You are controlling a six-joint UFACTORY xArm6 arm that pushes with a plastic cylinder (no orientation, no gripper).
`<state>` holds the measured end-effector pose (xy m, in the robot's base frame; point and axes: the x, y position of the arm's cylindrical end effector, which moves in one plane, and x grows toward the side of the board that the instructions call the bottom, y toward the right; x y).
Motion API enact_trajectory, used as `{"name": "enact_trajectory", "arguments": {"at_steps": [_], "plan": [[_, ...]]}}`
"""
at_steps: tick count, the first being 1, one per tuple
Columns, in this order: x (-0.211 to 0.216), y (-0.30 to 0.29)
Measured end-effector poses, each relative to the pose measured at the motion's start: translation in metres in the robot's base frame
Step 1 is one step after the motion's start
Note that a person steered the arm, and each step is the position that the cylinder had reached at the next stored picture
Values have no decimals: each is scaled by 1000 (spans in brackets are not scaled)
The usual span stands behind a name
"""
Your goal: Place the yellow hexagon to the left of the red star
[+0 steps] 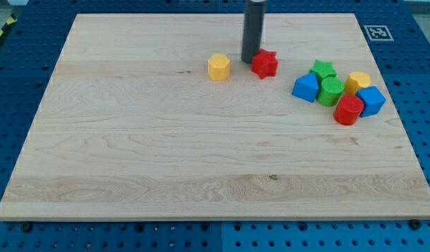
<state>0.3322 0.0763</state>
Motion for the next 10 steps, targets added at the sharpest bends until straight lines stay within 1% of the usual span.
{"name": "enact_trajectory", "arguments": {"at_steps": [2,3,4,5,6,8,9,10], "plan": [[37,44],[57,29],[85,-22],[83,-84],[48,-106],[38,-91],[36,-130],[13,-147]]}}
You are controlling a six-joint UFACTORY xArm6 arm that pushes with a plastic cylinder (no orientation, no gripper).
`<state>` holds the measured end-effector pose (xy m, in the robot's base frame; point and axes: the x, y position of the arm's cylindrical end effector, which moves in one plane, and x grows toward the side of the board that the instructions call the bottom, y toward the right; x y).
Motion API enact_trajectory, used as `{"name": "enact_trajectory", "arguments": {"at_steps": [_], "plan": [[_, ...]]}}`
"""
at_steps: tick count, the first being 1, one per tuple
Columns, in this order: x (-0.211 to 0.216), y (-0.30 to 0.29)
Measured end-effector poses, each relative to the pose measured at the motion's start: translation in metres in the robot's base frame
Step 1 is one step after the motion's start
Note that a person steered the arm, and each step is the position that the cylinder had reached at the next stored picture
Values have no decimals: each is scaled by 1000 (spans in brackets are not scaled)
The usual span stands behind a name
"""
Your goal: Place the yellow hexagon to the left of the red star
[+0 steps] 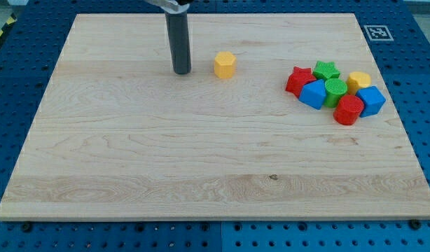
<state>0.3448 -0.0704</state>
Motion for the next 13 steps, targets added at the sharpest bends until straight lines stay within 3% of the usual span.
{"name": "enact_trajectory", "arguments": {"at_steps": [1,3,4,5,7,9,11,13], "plan": [[-17,3],[-3,62],[31,65],[36,69],[15,50],[11,90],[38,110],[40,136]]}}
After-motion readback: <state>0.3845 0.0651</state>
